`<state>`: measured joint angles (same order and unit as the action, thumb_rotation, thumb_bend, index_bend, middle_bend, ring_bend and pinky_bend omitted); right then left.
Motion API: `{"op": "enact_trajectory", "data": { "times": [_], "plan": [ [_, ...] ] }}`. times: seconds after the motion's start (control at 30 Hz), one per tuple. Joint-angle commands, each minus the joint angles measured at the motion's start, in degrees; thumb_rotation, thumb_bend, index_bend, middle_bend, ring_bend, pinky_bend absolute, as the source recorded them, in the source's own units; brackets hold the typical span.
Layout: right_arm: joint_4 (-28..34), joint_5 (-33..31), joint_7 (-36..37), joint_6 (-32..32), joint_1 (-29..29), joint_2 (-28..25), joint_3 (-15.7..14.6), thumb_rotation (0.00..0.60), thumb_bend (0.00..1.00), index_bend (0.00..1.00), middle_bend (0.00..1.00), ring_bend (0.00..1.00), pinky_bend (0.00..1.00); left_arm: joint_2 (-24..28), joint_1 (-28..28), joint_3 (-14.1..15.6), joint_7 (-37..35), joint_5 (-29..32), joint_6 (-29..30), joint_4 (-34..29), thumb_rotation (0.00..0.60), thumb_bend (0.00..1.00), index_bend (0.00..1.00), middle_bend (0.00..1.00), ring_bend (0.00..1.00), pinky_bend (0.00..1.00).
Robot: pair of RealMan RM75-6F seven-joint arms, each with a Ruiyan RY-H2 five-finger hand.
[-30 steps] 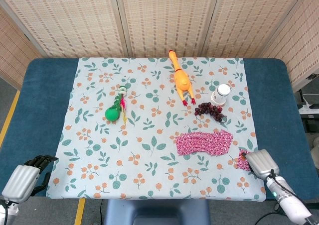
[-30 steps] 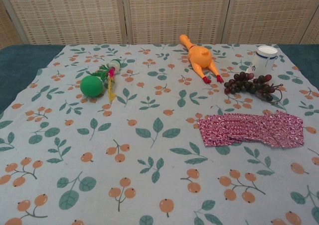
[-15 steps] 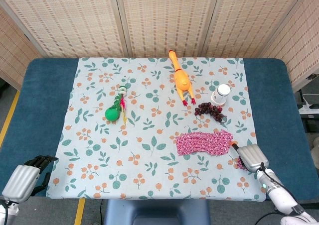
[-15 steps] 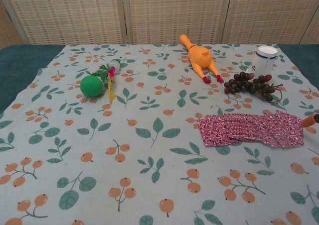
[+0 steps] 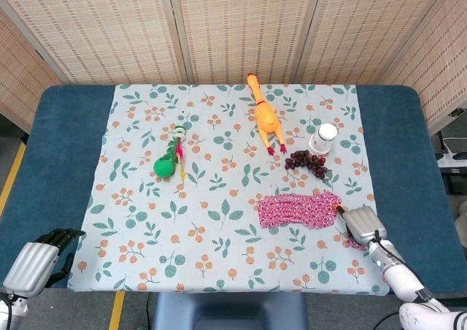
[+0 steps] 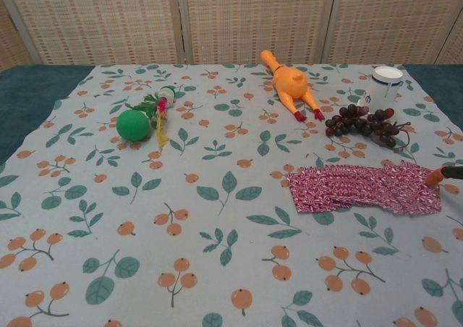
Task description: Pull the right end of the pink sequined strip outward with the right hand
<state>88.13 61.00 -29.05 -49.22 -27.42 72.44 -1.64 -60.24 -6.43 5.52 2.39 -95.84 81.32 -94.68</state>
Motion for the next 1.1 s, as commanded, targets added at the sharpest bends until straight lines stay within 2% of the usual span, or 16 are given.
{"op": "enact_trajectory", "data": {
  "times": [0.03, 0.33, 1.1],
  "plan": [
    [-0.59, -1.50, -0.84, 1.11, -0.80, 0.46, -0.06, 0.600, 0.88, 0.13, 0.69, 0.64, 0.77, 0.00, 0.00, 0.01, 0.01, -0.02, 0.01, 0.01, 0.600, 0.59, 0.25, 0.29, 0.27, 0.44],
    [-1.06, -5.10, -3.33, 0.93, -1.86, 0.81, -0.66, 0.600, 0.88, 0.13, 0.69, 0.64, 0.77, 0.05, 0.02, 0.00, -0.06, 0.03, 0.02, -0.05, 0.600, 0.59, 0.25, 0.29, 0.27, 0.44],
    [-0.85, -14.15, -7.84, -2.09, -1.73, -2.60, -3.07, 0.600, 0.88, 0.14, 0.69, 0.64, 0.77, 0.03, 0.00, -0.06, -0.22, 0.19, -0.07, -0.03, 0.600, 0.59, 0.25, 0.29, 0.27, 0.44]
  ]
}}
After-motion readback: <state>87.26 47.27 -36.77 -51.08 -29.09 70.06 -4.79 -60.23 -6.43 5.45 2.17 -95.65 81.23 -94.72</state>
